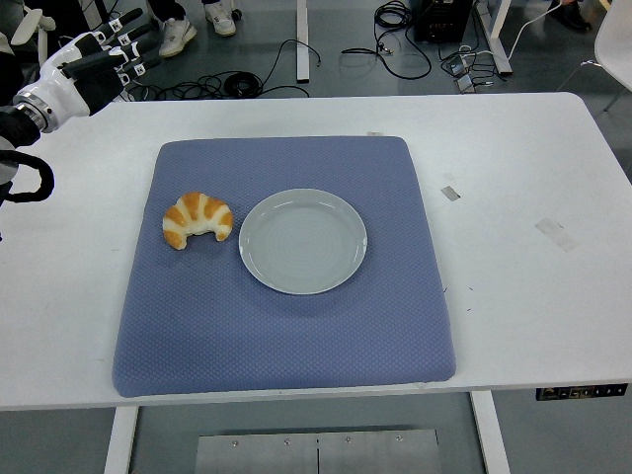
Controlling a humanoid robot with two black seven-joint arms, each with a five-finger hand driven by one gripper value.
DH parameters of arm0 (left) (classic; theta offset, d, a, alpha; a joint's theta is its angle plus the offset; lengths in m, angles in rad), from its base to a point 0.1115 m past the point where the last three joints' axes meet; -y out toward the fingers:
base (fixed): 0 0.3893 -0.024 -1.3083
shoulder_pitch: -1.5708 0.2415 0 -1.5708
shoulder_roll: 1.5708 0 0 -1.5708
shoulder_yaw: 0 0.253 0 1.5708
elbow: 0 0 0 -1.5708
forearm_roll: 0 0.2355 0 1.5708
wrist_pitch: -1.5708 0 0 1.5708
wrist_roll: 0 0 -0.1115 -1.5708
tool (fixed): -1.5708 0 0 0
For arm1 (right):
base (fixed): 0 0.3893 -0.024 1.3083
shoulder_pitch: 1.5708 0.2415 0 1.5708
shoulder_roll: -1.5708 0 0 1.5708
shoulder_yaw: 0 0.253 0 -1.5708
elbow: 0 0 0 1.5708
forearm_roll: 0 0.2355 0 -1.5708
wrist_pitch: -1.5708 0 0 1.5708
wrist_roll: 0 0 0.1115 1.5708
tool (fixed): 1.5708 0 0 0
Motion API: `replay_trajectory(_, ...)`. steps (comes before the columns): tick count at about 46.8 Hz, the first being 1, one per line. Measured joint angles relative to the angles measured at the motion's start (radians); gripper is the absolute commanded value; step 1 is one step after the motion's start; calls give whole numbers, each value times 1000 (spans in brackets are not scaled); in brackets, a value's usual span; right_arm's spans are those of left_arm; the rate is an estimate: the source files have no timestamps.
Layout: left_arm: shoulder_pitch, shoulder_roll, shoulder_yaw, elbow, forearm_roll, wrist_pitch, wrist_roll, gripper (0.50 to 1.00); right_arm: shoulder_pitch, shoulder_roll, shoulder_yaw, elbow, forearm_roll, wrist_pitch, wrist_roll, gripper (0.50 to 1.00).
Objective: Place the bread on the plate
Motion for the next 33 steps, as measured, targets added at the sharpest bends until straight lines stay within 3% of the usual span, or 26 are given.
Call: replay_trajectory(33, -1, -1, -6, 1, -1, 26, 1, 984, 0, 0, 0, 0, 0, 0, 0, 1000)
